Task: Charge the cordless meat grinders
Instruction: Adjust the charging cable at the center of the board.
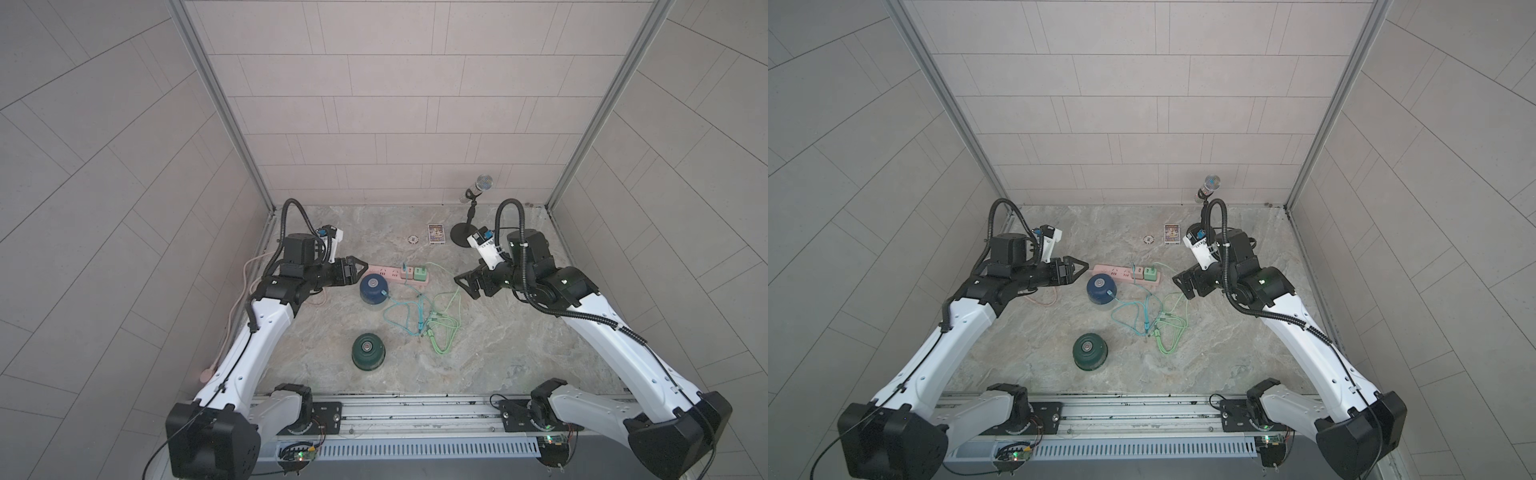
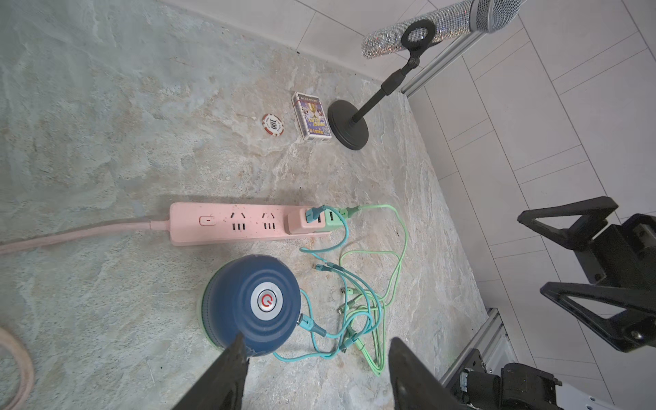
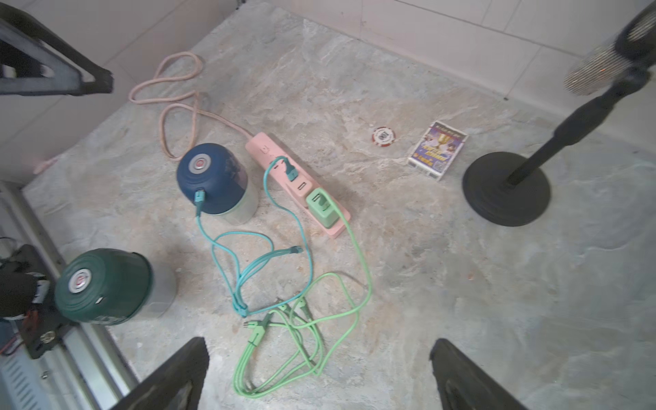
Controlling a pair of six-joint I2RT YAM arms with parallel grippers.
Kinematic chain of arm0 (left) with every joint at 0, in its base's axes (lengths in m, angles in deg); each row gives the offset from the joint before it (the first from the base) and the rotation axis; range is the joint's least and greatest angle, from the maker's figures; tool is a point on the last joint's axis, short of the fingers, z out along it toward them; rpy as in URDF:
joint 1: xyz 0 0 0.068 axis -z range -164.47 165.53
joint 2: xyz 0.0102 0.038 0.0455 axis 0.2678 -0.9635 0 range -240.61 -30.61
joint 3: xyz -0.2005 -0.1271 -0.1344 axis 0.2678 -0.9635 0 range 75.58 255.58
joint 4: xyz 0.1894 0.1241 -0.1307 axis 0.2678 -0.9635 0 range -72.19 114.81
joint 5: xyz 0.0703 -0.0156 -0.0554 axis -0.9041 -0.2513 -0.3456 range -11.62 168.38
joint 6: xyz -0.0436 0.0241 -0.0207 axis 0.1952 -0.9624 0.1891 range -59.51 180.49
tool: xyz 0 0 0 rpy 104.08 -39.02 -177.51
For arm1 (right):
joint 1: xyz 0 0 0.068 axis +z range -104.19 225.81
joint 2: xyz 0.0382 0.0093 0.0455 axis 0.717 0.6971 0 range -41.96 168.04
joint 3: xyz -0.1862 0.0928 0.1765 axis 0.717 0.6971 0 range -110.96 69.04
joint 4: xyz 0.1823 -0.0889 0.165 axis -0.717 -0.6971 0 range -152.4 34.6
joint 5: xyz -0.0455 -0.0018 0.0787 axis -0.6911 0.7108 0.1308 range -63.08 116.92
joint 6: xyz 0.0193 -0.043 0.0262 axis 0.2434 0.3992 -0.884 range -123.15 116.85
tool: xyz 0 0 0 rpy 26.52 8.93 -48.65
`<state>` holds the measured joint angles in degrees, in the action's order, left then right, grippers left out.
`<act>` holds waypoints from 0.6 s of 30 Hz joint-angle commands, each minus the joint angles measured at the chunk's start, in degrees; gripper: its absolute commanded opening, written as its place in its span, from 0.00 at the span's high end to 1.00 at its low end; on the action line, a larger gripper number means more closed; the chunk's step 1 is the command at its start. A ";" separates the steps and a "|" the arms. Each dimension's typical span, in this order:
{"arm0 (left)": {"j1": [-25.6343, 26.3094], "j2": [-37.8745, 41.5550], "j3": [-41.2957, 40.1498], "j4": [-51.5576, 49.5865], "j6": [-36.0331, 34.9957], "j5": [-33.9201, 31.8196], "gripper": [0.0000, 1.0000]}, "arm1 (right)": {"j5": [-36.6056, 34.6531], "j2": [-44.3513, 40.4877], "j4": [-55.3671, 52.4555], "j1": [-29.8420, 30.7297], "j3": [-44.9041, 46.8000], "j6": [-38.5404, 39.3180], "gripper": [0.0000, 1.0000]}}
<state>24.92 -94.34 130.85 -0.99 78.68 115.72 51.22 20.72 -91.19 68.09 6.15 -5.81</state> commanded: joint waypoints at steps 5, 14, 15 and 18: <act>1.93 1.91 1.25 -5.44 0.53 -2.84 0.34 | 11.13 -1.63 6.75 2.57 6.52 -11.22 0.08; 4.60 3.28 1.34 -13.71 1.19 -6.20 0.34 | 9.04 -0.84 11.98 9.22 11.09 -16.39 0.11; 4.88 3.48 1.28 -14.28 1.14 -6.43 0.34 | 9.25 -0.36 12.26 9.41 11.37 -16.67 0.10; 5.29 3.87 1.05 -14.96 1.97 -6.68 0.34 | 11.55 0.41 15.01 9.83 12.08 -18.53 0.10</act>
<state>29.75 -91.74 130.85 -13.19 79.82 110.56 60.92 20.85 -80.46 77.45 17.86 -21.11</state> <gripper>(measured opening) 0.659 0.901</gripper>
